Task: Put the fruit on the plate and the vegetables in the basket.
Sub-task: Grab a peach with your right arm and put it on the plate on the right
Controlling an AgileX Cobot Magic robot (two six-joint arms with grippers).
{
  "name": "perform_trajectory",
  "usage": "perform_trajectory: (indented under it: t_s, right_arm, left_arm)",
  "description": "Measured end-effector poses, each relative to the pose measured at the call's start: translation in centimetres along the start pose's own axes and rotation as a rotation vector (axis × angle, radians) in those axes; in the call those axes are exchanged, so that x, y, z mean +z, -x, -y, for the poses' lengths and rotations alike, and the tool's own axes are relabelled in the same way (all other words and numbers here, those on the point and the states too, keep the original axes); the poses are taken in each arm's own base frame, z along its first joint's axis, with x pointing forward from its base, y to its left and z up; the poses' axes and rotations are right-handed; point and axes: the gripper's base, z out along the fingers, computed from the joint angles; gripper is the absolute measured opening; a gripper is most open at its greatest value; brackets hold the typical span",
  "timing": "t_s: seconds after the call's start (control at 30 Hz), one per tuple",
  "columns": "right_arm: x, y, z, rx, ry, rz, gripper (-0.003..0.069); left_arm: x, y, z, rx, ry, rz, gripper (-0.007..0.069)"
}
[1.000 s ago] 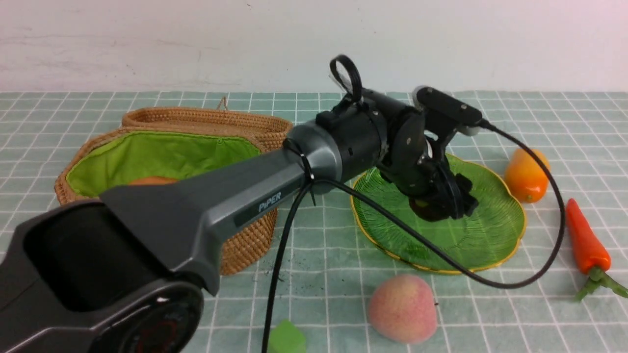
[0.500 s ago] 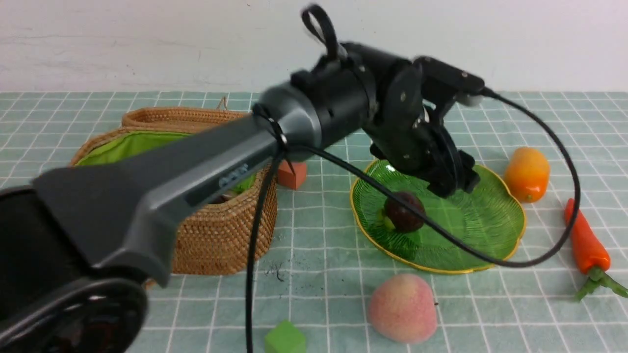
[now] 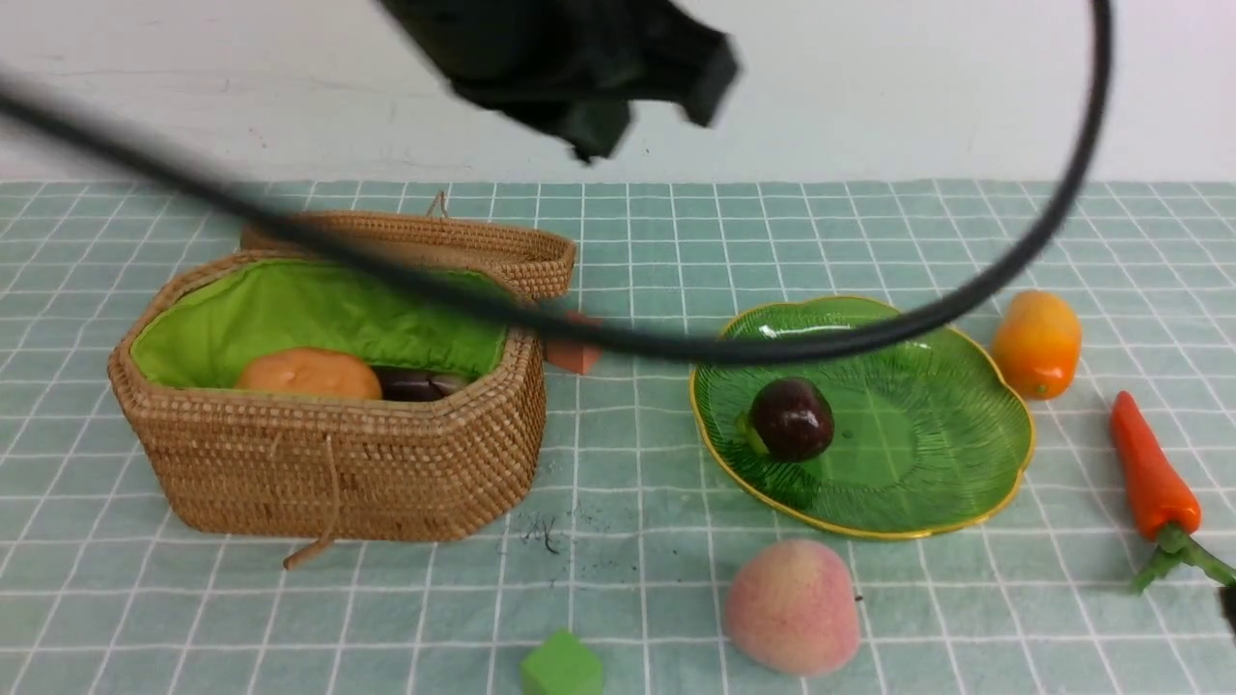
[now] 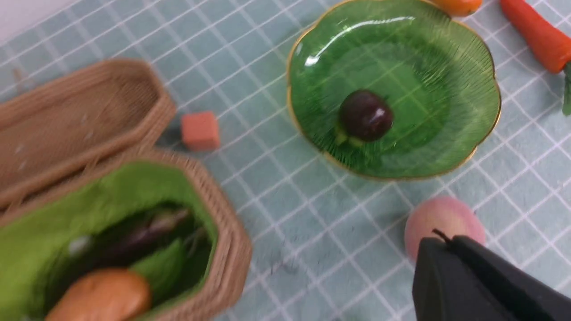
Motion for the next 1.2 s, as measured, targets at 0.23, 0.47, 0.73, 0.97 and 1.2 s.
perform_trajectory:
  t_s: [0.23, 0.47, 0.73, 0.97, 1.2]
  right_arm:
    - [4.6, 2.7, 0.3, 0.054, 0.036, -0.103, 0.0158]
    - [10.2, 4.1, -2.6, 0.046, 0.065, -0.182, 0.016]
    - [15.8, 5.4, -3.9, 0.131, -0.083, -0.201, 0.0352]
    - [19.9, 6.1, -3.5, 0.195, -0.124, -0.193, 0.0669]
    - [22.7, 7.3, -3.6, 0.194, -0.136, -0.202, 0.0675]
  left_arm:
    - [-4.9, -9.5, -1.6, -0.076, -0.028, 0.108, -0.0013]
    - [-5.5, -19.0, -2.3, -0.112, -0.092, 0.213, -0.0013]
    - [-5.9, -24.0, -2.7, -0.142, -0.146, 0.342, -0.0013]
    - [-5.6, -24.1, -2.6, -0.153, -0.157, 0.328, -0.0013]
    - [-5.6, -24.4, -2.4, -0.172, -0.175, 0.299, -0.0013]
